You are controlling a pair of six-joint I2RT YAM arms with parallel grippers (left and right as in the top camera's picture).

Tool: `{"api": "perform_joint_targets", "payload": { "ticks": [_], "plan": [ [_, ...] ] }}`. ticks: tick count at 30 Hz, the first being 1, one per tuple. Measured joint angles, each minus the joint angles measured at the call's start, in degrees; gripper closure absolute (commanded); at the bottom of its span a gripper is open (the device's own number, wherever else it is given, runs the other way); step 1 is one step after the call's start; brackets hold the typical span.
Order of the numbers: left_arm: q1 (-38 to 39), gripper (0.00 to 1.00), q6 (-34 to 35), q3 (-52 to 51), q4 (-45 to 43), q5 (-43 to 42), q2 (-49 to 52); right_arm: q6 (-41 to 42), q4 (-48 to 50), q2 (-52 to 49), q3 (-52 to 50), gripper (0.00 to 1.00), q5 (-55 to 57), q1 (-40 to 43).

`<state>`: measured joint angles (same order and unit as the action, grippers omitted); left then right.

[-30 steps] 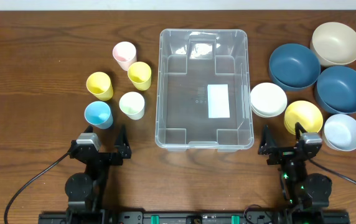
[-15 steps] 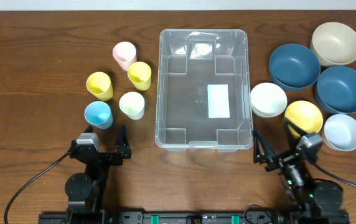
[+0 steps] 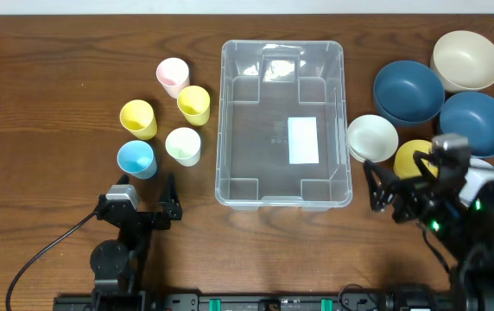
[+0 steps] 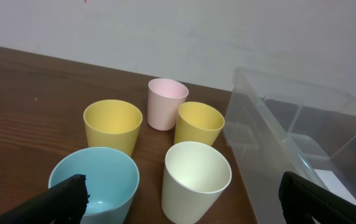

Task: Pack container
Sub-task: 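Reach the right gripper to the small light blue bowl and grasp its rim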

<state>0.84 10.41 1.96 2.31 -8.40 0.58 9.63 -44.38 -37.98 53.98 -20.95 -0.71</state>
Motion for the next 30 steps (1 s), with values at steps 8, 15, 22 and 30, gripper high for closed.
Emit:
{"api": "perform_joint_targets", "payload": {
  "ticks": [8,15,22,30],
  "plan": [
    [0.0,0.02,0.0,0.0,0.0,0.0,0.0,16.9,-3.9,-9.5,3.3,0.01,12.8,7.8],
    [0.0,0.02,0.0,0.0,0.0,0.0,0.0,29.1,-5.1,-19.8,4.3,0.01,15.8,22.3],
    [0.0,0.02,0.0,0.0,0.0,0.0,0.0,32.9,-6.7,-29.9,4.3,0.01,12.0,29.7],
    [0.0,0.02,0.0,0.0,0.0,0.0,0.0,32.9,-8.5,-40.9,4.3,0.05,10.4,32.7]
  ]
}}
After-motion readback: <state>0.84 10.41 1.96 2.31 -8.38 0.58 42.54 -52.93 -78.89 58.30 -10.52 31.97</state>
